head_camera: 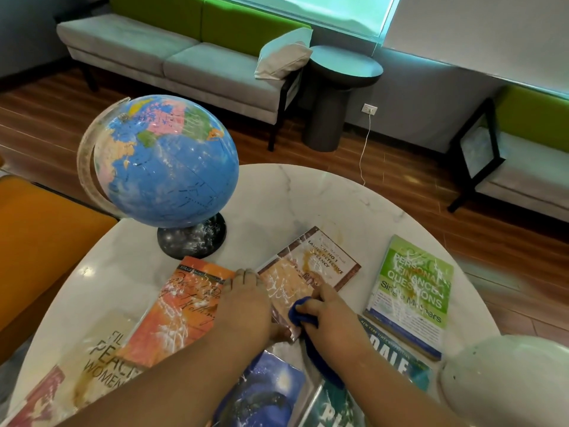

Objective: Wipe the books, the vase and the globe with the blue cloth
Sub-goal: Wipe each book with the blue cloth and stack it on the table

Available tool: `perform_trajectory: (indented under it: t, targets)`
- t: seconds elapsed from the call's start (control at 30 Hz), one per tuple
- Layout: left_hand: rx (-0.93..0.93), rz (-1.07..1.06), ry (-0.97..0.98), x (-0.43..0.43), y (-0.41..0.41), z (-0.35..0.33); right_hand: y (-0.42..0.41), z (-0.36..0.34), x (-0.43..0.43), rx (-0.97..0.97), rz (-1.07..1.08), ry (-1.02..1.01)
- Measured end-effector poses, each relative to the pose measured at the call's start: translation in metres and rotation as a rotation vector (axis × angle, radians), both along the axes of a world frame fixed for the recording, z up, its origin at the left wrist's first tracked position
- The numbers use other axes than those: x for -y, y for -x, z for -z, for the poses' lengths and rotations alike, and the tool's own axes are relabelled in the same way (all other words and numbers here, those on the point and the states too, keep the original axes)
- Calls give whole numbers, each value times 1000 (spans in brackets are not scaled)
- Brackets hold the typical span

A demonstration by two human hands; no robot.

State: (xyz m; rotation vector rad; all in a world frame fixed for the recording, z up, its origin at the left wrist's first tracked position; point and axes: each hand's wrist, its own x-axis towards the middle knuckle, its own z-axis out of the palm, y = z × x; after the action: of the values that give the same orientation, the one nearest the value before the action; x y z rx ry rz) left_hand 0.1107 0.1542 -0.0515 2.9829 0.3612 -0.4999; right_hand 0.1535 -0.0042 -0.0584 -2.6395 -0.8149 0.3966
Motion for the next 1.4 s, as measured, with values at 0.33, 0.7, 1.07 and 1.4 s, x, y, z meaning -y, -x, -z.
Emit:
perform_trajectory:
  t: [0.33, 0.7, 1.07, 1.4]
  targets:
    - [-5, 12, -4, 0, 1, -2, -4, 4, 2, 19, 51, -7]
    - [-11, 11, -9, 0, 2, -1, 0, 9, -2, 86, 44, 31]
    - [15, 18, 11, -2, 3, 2, 8, 14, -4, 51, -76, -39]
    - [9, 13, -4, -2, 3, 3, -2, 12, -6, 38, -53, -11]
